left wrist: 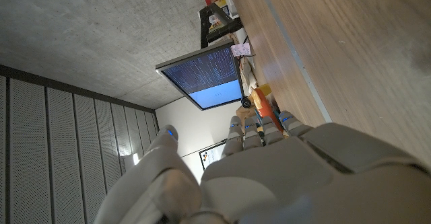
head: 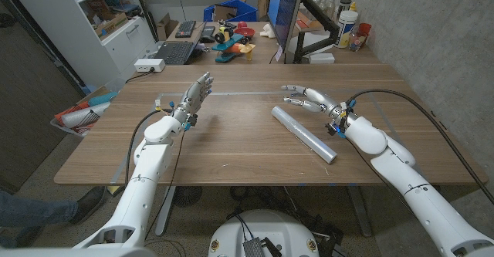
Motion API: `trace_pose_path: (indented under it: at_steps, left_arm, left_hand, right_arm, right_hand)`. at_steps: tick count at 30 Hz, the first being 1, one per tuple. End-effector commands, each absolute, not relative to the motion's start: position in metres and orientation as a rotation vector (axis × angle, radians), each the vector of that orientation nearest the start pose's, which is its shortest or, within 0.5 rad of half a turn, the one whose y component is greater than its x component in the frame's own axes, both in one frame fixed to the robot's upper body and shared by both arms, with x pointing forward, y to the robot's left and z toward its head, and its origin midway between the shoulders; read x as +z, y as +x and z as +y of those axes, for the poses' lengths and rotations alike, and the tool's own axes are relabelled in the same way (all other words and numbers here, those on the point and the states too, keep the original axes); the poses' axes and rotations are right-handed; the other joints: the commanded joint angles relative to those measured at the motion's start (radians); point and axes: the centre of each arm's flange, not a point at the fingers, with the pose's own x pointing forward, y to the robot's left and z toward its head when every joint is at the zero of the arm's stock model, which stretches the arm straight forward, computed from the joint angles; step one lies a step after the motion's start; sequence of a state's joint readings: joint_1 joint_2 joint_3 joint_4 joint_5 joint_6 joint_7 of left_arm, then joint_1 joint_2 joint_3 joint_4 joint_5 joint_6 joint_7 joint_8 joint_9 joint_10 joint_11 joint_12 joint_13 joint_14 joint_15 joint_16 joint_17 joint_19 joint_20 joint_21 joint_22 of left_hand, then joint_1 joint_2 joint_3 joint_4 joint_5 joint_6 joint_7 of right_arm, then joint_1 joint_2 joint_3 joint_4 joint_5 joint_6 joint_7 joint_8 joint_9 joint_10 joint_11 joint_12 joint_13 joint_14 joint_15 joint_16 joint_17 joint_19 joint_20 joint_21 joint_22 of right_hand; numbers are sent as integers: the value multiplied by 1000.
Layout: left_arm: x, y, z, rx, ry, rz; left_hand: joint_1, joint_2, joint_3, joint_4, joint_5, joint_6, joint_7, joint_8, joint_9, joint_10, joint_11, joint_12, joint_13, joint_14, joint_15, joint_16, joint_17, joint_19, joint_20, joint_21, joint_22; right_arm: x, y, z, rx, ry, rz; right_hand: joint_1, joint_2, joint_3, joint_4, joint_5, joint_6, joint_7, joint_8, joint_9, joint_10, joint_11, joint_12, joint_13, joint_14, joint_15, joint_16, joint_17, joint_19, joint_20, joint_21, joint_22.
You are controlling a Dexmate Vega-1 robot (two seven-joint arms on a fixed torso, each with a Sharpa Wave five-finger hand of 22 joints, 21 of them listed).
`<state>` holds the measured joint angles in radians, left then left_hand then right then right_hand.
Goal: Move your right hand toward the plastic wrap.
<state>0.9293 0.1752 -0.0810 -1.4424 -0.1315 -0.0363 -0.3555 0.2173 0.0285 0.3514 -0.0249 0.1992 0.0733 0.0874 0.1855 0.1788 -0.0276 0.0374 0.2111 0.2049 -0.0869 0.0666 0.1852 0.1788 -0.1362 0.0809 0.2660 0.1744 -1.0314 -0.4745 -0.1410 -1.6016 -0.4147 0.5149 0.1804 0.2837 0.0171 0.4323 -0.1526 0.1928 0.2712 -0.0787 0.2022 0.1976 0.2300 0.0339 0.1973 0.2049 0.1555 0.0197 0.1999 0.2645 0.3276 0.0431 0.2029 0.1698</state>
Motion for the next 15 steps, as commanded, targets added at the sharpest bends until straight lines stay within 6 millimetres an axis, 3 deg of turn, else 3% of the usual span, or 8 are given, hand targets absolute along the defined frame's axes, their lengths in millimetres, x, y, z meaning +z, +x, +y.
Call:
trace_pose_path:
  at_steps: [1,15]
  left_arm:
    - [-17,637,293,-243,103,-556]
    - [-15,635,293,-239,104,-562]
  left_hand:
    - [2,7,4,-4,-3,1,-4,4,2,-1,-6,6,0,-5,-3,5,4,-3,8,-3,4]
    - [0,8,3,-6,-4,2,-4,4,2,0,-4,7,0,-6,-2,5,5,-2,10,-8,4]
  right_arm:
    - [-19,561,-225,271,-1075,-921]
    - [-23,562,-222,266,-1122,-915]
  right_hand:
    - [7,-11,3,2,6,1,-14,-5,2,-3,-5,2,3,-4,2,1,1,2,6,0,2]
    - [10,-12,6,2,9,-3,-18,-6,2,-13,-7,0,3,-29,-5,-7,-5,-11,7,-7,3]
